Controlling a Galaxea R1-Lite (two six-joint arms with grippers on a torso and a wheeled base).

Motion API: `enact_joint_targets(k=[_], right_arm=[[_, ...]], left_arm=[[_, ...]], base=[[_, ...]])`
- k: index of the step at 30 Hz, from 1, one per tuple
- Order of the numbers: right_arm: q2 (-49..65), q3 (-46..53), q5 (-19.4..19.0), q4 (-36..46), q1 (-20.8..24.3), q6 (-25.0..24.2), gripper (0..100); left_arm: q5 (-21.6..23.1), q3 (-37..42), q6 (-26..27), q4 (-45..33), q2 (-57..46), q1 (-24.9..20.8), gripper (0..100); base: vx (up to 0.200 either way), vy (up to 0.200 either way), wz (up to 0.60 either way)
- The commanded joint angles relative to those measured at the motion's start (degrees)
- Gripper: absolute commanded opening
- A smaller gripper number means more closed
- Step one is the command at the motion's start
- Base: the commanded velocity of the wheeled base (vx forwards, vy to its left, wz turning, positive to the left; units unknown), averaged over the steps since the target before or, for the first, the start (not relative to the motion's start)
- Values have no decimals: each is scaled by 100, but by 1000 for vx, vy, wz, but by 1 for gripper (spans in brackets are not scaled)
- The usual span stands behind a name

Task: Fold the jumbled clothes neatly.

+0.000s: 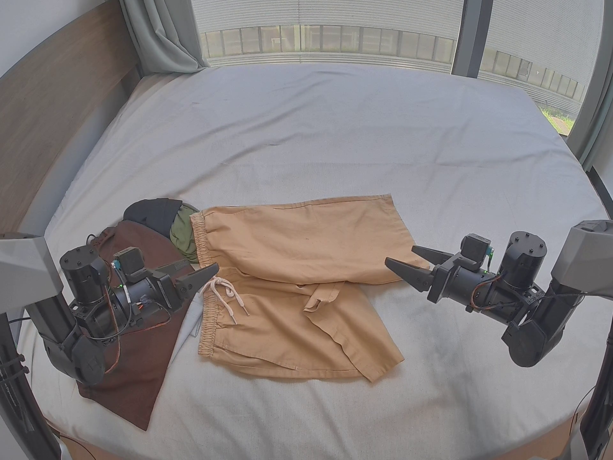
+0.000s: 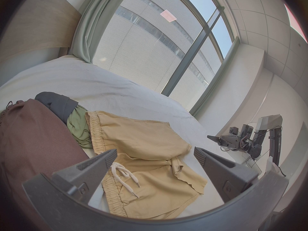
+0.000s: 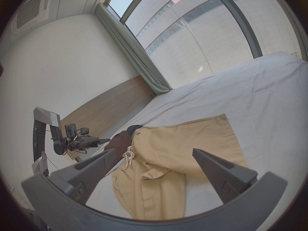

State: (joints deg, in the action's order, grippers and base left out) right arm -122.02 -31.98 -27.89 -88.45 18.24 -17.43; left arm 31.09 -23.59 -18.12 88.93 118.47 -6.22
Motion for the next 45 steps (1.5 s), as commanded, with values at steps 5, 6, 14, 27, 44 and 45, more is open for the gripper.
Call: enact_joint_targets(k=[5, 6, 14, 27, 44, 45], right_arm=[[-279, -72, 65, 4, 382, -15, 100], [-332, -98, 65, 4, 400, -6, 100], [-754, -520, 56, 4, 769, -182, 100], [-1369, -1320, 328, 30, 1121, -331, 100], [-1826, -1434, 539, 21, 1349, -1113, 100], [-1843, -1434, 601, 21, 1349, -1219, 100]], left_arm=[[3, 83, 1, 1, 18, -2, 100], [20, 83, 1, 1, 18, -2, 100], [64, 39, 1, 1, 10, 68, 100], [73, 47, -8, 10, 1, 209, 100], [187, 47, 10, 10, 18, 376, 100], [187, 39, 10, 1, 10, 420, 100]], base=[[0, 0, 0], [0, 0, 0], [0, 0, 0], [0, 0, 0], [0, 0, 0], [0, 0, 0]])
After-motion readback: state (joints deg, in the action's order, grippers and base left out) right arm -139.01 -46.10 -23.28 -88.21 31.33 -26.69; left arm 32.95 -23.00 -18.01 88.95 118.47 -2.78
